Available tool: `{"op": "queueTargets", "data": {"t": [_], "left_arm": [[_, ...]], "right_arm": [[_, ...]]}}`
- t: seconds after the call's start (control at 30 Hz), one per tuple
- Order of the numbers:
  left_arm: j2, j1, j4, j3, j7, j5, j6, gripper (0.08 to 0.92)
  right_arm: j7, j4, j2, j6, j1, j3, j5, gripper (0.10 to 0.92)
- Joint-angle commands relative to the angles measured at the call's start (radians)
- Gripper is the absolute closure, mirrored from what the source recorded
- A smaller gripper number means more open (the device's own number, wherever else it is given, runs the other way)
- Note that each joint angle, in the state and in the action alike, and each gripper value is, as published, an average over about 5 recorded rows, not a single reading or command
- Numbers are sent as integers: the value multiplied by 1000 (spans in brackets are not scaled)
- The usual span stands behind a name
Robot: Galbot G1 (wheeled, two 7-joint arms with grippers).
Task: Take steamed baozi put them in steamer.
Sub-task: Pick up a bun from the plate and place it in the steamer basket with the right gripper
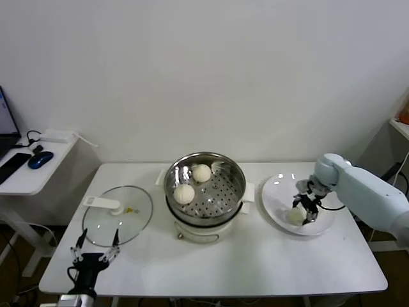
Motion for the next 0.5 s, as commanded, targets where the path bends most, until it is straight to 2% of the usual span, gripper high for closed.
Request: {"op": "queueTargets", "data": {"t": [0.03, 0.27, 0.5], "left_arm": [[2, -1, -1, 0, 0, -2, 1, 177], [3, -7, -2, 4, 0, -1, 7, 177], [1, -15, -7, 15, 1, 6, 16, 177]], "right_arm": [[-11, 149, -62, 30, 86, -61, 34, 321], [-29, 388, -124, 163, 330, -181, -20, 321], [-28, 563, -102, 320, 523, -238, -93, 316]]}}
